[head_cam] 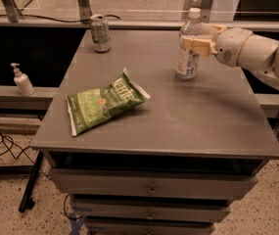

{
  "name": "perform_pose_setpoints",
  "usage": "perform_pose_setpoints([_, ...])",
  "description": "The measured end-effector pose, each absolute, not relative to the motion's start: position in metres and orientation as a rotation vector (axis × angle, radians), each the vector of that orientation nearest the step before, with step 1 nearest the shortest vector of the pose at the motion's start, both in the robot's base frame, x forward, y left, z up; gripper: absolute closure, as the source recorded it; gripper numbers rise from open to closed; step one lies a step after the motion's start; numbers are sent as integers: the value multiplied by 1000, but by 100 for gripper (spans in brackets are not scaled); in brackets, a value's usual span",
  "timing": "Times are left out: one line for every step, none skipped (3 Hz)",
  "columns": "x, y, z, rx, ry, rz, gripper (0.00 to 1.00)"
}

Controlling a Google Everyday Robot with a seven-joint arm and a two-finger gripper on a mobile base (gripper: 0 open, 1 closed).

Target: Place blue plastic bottle upright

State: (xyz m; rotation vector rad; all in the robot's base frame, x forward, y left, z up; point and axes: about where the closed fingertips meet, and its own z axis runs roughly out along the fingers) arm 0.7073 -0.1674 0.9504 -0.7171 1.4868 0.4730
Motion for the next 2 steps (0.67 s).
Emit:
perform_pose_setpoints([705,-165,949,-717,1501,471,13])
perform_pose_setpoints([703,-165,948,-713,1518,467,0])
